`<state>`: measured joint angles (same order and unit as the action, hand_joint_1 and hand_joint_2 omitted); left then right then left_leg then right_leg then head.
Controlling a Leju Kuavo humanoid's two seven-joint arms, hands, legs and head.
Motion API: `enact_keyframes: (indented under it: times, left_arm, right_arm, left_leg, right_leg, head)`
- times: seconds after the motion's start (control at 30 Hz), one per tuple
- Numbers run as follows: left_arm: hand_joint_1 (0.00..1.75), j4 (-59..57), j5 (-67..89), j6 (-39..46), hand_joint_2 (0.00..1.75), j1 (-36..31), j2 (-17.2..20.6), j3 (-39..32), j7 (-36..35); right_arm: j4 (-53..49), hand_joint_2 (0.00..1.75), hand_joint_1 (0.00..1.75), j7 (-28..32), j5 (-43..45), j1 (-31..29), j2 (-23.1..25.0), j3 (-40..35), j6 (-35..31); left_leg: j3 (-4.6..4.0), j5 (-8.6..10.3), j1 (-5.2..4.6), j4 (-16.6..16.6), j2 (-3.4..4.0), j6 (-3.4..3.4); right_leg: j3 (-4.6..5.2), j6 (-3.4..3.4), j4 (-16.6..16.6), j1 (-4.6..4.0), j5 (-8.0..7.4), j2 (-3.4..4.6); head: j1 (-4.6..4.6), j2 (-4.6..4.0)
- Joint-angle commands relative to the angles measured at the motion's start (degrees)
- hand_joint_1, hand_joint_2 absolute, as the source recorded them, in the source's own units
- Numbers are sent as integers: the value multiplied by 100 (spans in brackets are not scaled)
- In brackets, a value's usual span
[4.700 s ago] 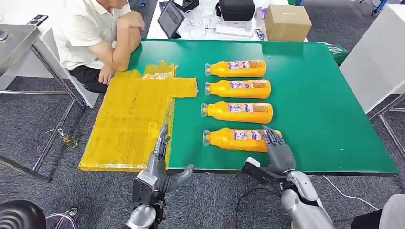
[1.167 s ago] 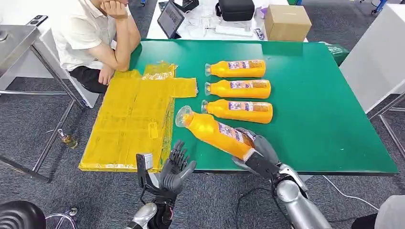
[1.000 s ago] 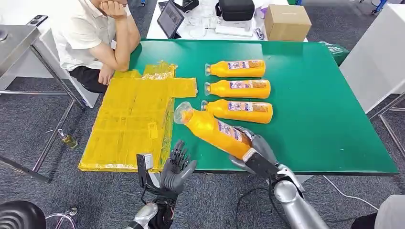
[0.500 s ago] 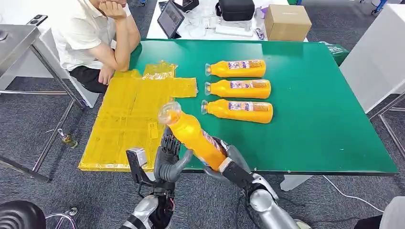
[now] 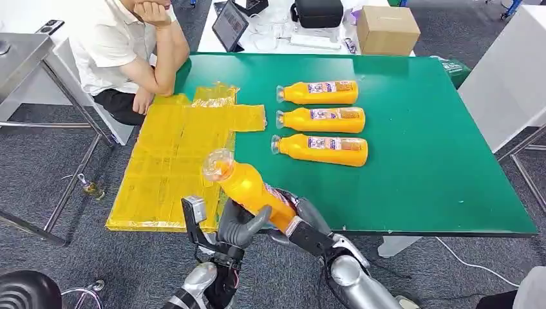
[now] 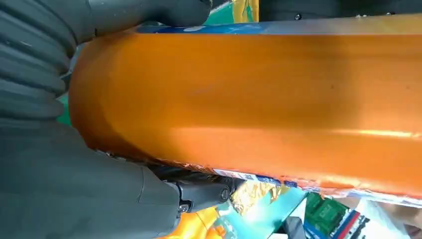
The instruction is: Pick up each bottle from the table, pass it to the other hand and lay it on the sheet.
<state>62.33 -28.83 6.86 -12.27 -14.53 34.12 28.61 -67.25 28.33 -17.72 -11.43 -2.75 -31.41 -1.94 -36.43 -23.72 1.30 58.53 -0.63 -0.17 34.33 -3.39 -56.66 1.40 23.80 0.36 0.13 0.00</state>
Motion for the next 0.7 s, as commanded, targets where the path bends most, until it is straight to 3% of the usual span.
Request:
enact_keyframes:
  times: [0.03, 0.27, 0.3, 0.33, 0.37, 0.4, 0.43, 0.47, 0.5, 0.7]
  left_arm:
    - [0, -505, 346, 204, 175, -271, 107, 228, 178]
    - [0, -633, 489, 594, 175, -408, 9, -16, 219]
    - [127, -668, 424, 636, 175, -433, -30, -115, 210]
    - [175, -681, 317, 589, 175, -467, -57, -221, 217]
    - [175, -671, 205, 506, 175, -487, -76, -315, 228]
    - [175, -622, 87, 331, 175, -496, -65, -381, 252]
    - [175, -574, 39, 255, 175, -501, -53, -416, 260]
    - [175, -418, -209, -171, 175, -448, -35, -454, 226]
    - [175, -301, -373, -574, 175, -408, 33, -462, 205]
    - [175, -149, -377, -662, 175, -330, 67, -488, 206]
  right_arm:
    - [230, 175, 175, -107, 171, -123, -19, -139, 120]
    - [316, 175, 175, -135, -517, -231, -58, -466, -243]
    - [321, 175, 171, -136, -545, -236, -56, -506, -242]
    - [337, 175, 147, -130, -575, -262, -64, -591, -202]
    - [343, 175, 129, -114, -619, -291, -76, -671, -189]
    - [357, 175, 91, -103, -637, -317, -78, -737, -174]
    - [356, 175, 68, -102, -637, -325, -68, -765, -167]
    - [352, 175, 23, -46, -624, -341, -68, -808, -136]
    - [349, 175, 0, 37, -640, -362, -57, -850, -163]
    - [328, 175, 0, 77, -637, -355, -19, -861, -189]
  left_leg:
    - [20, -5, 0, -6, 5, 8]
    - [27, -7, 1, -5, 10, 8]
    - [12, -2, 0, -2, 3, 5]
    - [21, -6, 1, -3, 7, 8]
    - [30, -9, 2, -4, 13, 10]
    - [17, -4, 0, -3, 9, 7]
    - [25, -8, 2, -2, 15, 10]
    - [19, -6, 0, -2, 14, 8]
    - [12, -3, 0, -1, 9, 6]
    - [18, -8, 2, -1, 12, 7]
  right_leg:
    - [-20, 14, 7, -4, 3, -2]
    - [-26, 19, 6, -6, 5, 1]
    - [-12, 11, 3, -3, 2, -2]
    - [-21, 16, 5, -6, 4, -1]
    - [-28, 21, 7, -7, 5, 3]
    - [-16, 14, 4, -4, 2, 3]
    - [-23, 18, 6, -7, 3, 6]
    - [-16, 14, 4, -4, 2, 7]
    - [-10, 11, 3, -3, 1, 3]
    - [-16, 14, 3, -6, 4, 4]
  head:
    - [0, 0]
    - [-2, 0]
    - [2, 0]
    - [0, 0]
    - [0, 0]
    - [-2, 0]
    - [2, 0]
    - [0, 0]
    - [4, 0]
    - [4, 0]
